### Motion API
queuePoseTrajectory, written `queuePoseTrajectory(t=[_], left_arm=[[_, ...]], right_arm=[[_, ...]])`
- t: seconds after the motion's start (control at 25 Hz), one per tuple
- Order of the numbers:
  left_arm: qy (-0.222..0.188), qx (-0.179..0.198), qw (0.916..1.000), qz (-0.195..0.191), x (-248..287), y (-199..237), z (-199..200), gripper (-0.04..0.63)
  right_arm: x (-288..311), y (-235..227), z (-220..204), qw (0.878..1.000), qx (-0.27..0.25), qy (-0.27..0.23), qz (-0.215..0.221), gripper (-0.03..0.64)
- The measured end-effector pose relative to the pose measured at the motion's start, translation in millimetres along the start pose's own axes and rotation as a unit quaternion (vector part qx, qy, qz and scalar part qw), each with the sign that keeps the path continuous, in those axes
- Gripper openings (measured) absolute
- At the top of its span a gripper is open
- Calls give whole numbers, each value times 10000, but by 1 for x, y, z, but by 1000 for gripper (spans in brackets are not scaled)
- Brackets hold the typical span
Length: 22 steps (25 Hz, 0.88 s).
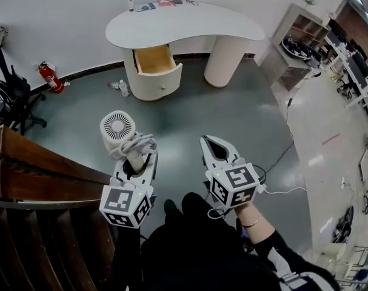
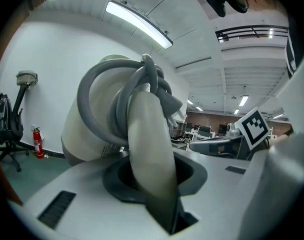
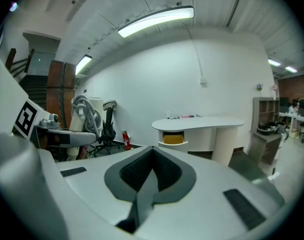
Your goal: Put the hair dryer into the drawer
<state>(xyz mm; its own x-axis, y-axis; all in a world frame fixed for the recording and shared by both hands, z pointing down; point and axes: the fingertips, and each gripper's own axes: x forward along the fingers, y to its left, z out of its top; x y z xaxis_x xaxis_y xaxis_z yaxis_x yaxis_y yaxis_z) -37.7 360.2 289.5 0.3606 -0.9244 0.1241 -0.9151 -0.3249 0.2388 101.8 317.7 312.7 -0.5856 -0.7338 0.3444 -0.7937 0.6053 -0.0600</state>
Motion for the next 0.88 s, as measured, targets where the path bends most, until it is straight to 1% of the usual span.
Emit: queuePoseTrajectory(t=[0.2, 0.4, 0.52, 0.88], left_arm=[[17, -82, 10000, 2, 0, 5, 0, 107], [135, -60, 9999, -15, 10, 9, -5, 107], [136, -90, 9999, -8, 13, 12, -6, 107], [268, -154, 9995, 81, 39, 39, -5, 107]], right_arm=[[5, -1, 3, 9999, 87, 43, -39, 2], [15, -3, 11, 10000, 14, 19, -19, 2], [22, -3, 13, 10000, 11, 27, -6, 2], [52, -18, 15, 9999, 57, 128, -48, 2]])
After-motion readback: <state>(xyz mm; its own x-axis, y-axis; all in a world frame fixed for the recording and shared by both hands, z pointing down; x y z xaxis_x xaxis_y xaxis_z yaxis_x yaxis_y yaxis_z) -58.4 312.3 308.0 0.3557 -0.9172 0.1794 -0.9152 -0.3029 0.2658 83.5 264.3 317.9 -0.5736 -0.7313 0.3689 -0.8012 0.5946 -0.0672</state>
